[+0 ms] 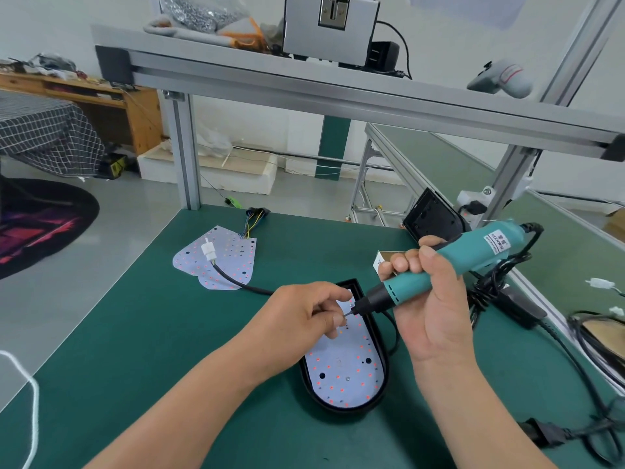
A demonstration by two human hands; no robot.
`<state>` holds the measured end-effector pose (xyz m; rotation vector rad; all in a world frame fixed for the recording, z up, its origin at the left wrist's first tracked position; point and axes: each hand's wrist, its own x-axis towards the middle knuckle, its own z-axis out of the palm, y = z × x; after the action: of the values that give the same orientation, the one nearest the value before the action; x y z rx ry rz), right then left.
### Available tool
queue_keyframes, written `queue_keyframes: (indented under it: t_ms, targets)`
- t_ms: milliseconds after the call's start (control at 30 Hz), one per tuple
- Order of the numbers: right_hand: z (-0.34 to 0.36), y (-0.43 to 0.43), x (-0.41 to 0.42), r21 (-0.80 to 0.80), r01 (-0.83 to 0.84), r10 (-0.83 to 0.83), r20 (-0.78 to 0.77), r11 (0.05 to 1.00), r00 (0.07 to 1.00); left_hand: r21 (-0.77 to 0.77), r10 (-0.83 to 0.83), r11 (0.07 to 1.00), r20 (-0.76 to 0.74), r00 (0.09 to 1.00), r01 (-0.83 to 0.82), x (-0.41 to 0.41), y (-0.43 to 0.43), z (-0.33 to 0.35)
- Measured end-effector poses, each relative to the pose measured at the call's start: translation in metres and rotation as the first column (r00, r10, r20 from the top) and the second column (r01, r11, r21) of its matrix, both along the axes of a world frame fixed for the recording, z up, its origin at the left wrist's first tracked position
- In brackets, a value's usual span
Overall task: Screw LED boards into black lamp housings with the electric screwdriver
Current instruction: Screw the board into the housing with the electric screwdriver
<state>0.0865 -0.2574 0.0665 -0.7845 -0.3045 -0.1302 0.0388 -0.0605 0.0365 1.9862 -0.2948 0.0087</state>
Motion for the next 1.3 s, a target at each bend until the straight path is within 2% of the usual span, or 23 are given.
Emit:
queue_keyframes:
  t_ms: [567,667,733,800,867,933,1100,1200,1300]
  targets:
    - [-0.007,-0.003,0.005,0.127,0.046,-0.031,-0.121,0.991,0.992,-0.106,0.002,0.994,0.026,1.0,0.001,0.003,0.003,-0.003]
    - [-0.006,-0.004,0.005,0.145,0.042,-0.023,-0.127,0.989,0.992,-0.134,0.095,0.987,0.022,0.995,-0.091,0.006,0.006,-0.001]
    - [-0.006,-0.004,0.005,0.146,0.04,-0.022,-0.12,0.988,0.993,-0.062,0.251,0.967,0.05,0.967,-0.248,0.012,0.014,-0.001]
    - [-0.006,-0.004,0.005,0.139,0.043,-0.029,-0.107,0.989,0.994,0.117,0.332,0.935,0.035,0.943,-0.334,0.018,0.026,0.002]
    - [-0.005,-0.003,0.004,0.126,0.047,-0.035,-0.092,0.991,0.995,0.271,0.302,0.924,-0.089,0.949,-0.268,0.018,0.035,0.004]
    - [-0.005,-0.002,0.004,0.114,0.046,-0.037,-0.084,0.992,0.996,0.306,0.228,0.94,-0.244,0.943,-0.148,0.013,0.036,0.006]
    - [-0.007,0.005,0.004,0.074,0.039,-0.035,-0.053,0.996,0.998,0.214,0.086,0.977,-0.35,0.933,-0.009,0.011,0.029,0.005]
    - [-0.008,0.012,0.005,0.044,0.036,-0.034,-0.039,0.998,0.999,0.137,0.093,0.99,-0.371,0.924,-0.044,0.01,0.024,0.002]
    - [-0.009,0.017,0.007,0.017,0.03,-0.03,-0.024,0.999,0.999,-0.029,0.084,0.994,-0.408,0.909,-0.105,0.009,0.014,-0.004]
